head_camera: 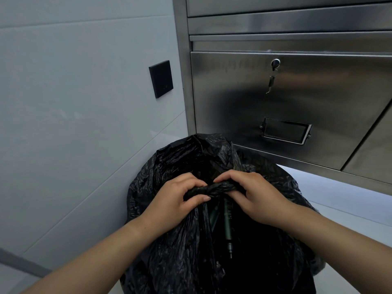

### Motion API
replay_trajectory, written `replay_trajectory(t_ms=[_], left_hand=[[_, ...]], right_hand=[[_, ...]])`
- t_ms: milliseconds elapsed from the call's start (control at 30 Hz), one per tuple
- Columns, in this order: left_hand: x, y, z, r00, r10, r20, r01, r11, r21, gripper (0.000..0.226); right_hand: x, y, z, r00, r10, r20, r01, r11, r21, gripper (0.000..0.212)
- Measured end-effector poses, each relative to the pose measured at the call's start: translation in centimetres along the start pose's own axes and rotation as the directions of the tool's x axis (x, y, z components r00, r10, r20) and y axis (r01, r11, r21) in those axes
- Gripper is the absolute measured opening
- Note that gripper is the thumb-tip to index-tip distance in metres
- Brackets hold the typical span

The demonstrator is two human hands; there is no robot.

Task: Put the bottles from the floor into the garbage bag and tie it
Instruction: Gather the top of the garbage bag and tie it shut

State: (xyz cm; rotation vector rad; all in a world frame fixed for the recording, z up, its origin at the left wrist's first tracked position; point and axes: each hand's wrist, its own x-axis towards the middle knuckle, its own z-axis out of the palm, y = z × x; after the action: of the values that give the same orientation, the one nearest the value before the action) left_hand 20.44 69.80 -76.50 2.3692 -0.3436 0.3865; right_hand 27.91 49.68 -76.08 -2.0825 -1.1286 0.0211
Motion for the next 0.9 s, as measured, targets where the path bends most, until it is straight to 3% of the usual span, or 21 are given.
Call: replay_trajectory(t_ms=[200,433,600,733,900], left_hand=[[-0.2,0.3,-0.1,0.997,-0.011,-0.075,0.008,0.999,-0.045,0.037],[0.0,0.0,0.1,0.999,-0.010,-0.042,0.007,0.998,-0.063,0.021],[0.0,-0.3,0.2,0.999,-0.040,0.009,0.041,0.998,-0.057,0.017],[0.0,-0.1,0.3,0.996,-0.075,0.037,0.079,0.992,-0.098,0.012],[0.4,0.4,0.3,0.983,-0.177,0.058,0.186,0.951,-0.247,0.012]], right_hand=[[0.3,-0.4,0.4,0.996,0.092,-0.011,-0.087,0.974,0.209,0.029],[0.3,-1.1,0.3,0.984,0.154,0.094,-0.180,0.850,0.495,0.036],[0.1,-1.3,0.0,0.984,0.133,0.120,-0.176,0.847,0.501,0.041],[0.3,-1.1,0.6,0.993,0.119,0.006,-0.109,0.892,0.438,0.020],[0.9,-0.4,0.6,0.993,0.059,-0.098,-0.021,0.936,0.351,0.018]])
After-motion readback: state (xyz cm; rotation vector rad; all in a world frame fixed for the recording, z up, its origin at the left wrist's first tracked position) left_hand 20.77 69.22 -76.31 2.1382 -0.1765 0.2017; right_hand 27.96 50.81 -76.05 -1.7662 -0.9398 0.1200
